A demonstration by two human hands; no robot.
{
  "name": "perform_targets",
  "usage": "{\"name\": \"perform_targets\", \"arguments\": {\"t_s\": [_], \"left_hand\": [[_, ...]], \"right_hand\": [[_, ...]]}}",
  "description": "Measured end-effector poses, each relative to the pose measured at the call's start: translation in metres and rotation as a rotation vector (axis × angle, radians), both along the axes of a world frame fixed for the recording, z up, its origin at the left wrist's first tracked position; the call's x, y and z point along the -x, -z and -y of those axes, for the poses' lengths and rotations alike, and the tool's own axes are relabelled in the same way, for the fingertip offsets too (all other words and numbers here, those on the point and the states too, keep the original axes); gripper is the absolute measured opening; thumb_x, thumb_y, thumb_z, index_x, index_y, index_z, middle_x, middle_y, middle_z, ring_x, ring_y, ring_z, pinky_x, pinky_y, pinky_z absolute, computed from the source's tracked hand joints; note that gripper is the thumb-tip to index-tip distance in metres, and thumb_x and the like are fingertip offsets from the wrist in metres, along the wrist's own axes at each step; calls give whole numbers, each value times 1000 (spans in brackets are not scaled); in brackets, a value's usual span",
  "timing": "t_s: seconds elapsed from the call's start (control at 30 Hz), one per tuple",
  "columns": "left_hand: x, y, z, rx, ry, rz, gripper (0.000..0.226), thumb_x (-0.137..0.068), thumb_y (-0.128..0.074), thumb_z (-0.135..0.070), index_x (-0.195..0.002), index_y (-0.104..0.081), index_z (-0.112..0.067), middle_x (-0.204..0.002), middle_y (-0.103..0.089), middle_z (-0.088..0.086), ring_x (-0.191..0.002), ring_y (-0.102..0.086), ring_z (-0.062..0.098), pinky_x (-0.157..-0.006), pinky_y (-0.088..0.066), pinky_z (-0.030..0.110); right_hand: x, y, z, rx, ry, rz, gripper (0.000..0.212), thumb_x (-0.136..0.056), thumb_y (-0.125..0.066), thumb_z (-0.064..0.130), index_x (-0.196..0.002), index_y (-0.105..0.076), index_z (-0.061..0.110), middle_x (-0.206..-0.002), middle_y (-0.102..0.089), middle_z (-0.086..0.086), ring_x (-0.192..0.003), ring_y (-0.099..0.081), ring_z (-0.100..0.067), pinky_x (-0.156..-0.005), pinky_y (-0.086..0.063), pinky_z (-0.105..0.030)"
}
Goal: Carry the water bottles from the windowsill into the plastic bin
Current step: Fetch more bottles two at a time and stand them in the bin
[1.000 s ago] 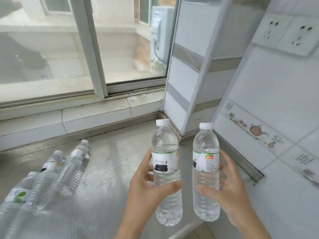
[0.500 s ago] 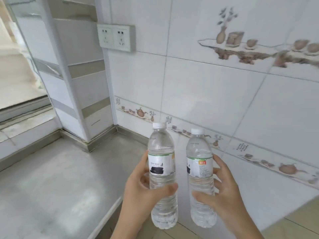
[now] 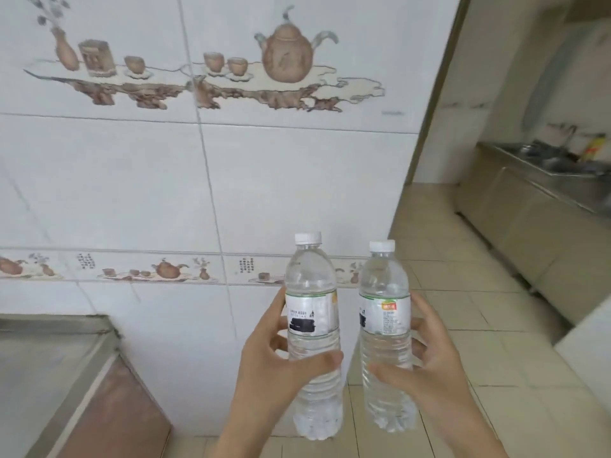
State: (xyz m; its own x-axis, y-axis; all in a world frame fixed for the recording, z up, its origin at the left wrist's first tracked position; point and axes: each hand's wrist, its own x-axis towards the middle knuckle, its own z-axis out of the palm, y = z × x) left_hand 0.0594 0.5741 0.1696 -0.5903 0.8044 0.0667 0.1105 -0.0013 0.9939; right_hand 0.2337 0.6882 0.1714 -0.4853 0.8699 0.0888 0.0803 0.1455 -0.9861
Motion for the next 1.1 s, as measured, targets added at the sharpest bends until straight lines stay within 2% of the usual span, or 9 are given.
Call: {"name": "perform_targets", "arguments": {"t_s": [0.17,0.27,0.33,0.43,0.6,0.67,0.77,0.9,1.1], "left_hand": [[-48,0,-76,27,236,-12,92,-49,-91,-25,-123,-53,-65,-102,-74,-16,-94,-66,22,-66,-50,11],[-76,1,-127,41,367,-1,93,-50,-92,-18,-124,-56,-59,-101,-74,-17,-88,-67,13,-66,-51,13],[-94,5,-164,62,446,-7,90,-49,-92,-20,-124,-57,-57,-103,-74,-17,-93,-68,10,-72,-55,21],[-120,8,-223,57,500,-17,98,-44,-93,-30,-126,-52,-61,-109,-72,-20,-101,-67,13,-87,-57,33],[-163,0,-323,12,611,30,90,-49,-94,-11,-106,-56,-70,-98,-75,-18,-87,-69,5,-67,-48,7],[-182,-10,-359,-8,652,33,85,-49,-92,-11,-99,-59,-71,-95,-76,-16,-83,-70,5,-64,-47,6],[-210,-21,-407,-17,733,40,80,-53,-90,-5,-93,-64,-69,-90,-77,-11,-81,-72,7,-67,-52,12],[-251,-24,-469,-17,768,1,86,-47,-89,-21,-115,-59,-63,-96,-77,-9,-95,-69,22,-88,-57,36],[-329,-18,-562,-25,781,-9,92,-46,-90,-26,-128,-57,-53,-100,-75,-16,-95,-70,14,-87,-56,34]], "right_hand": [[-62,2,-39,6,231,-23,101,-44,-86,8,-123,-46,58,-114,-62,2,-105,-64,-17,-89,-52,-49],[-95,2,-66,3,348,-16,101,-44,-86,10,-121,-46,60,-109,-64,6,-100,-65,-10,-93,-49,-49],[-116,4,-88,-1,415,-13,101,-45,-88,8,-117,-46,64,-104,-65,11,-97,-66,-5,-93,-49,-43],[-147,9,-128,-18,514,-8,105,-50,-89,0,-124,-44,58,-106,-64,6,-96,-66,-8,-88,-51,-41],[-198,6,-200,-45,653,-23,101,-53,-88,-5,-120,-47,58,-103,-64,9,-96,-66,-6,-71,-50,-19],[-219,2,-226,-54,699,-27,101,-52,-89,-4,-120,-48,59,-102,-64,12,-99,-66,-7,-74,-51,-21],[-246,-3,-260,-66,773,-27,102,-51,-89,-5,-120,-48,58,-107,-64,3,-102,-64,-13,-77,-49,-26],[-285,-5,-303,-67,851,-16,103,-49,-91,0,-123,-46,57,-107,-64,1,-103,-64,-15,-80,-52,-31],[-357,-6,-379,-69,886,-11,102,-50,-90,3,-129,-44,51,-105,-66,9,-102,-65,-15,-93,-51,-47]]}}
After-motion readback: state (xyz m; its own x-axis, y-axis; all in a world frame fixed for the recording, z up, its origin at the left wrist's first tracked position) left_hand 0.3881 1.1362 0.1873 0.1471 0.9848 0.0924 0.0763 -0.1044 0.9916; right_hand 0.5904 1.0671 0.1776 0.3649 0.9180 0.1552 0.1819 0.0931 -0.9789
